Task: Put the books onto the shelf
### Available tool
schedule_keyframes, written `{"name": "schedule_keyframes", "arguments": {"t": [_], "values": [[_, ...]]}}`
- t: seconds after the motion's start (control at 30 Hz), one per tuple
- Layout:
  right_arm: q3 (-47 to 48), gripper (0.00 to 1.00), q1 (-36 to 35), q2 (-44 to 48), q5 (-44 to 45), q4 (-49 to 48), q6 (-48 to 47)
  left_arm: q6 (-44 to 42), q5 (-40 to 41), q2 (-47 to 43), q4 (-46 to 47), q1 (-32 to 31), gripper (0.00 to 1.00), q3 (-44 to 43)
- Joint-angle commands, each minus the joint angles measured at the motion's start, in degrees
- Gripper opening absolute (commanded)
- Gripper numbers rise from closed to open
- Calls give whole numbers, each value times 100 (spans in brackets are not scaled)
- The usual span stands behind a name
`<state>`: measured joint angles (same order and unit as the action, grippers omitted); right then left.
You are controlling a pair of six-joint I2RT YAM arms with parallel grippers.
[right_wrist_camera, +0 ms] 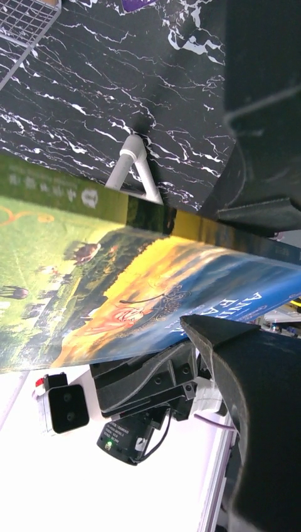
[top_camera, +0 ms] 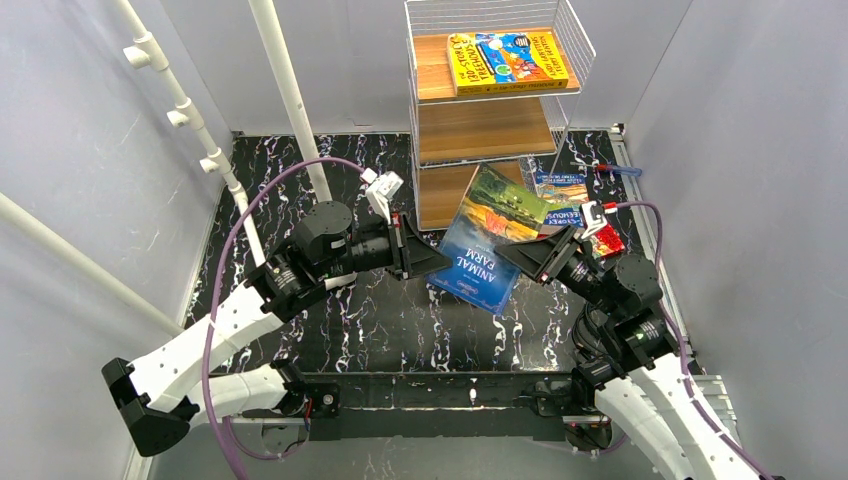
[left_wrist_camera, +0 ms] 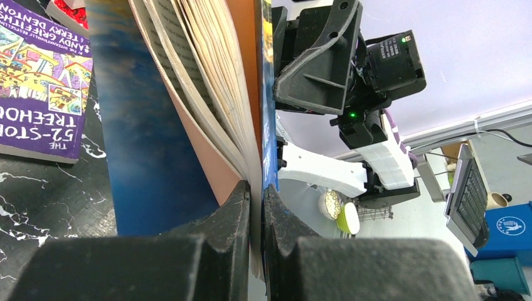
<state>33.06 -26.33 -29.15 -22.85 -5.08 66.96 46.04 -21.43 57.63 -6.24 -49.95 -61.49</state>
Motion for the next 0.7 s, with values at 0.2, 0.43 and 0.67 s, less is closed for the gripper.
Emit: {"name": "schedule_keyframes", "arguments": {"t": [0.2, 0.43, 0.67], "values": [[-84, 34, -31, 180, -30, -527, 126, -177, 253, -206, 7, 18, 1, -111], [106, 1, -35, 253, 212, 40, -113, -475, 1090, -322, -900, 29, 80, -394], [463, 1, -35, 204, 374, 323, -360, -908, 1682, -768, -1375, 21, 90, -646]]}}
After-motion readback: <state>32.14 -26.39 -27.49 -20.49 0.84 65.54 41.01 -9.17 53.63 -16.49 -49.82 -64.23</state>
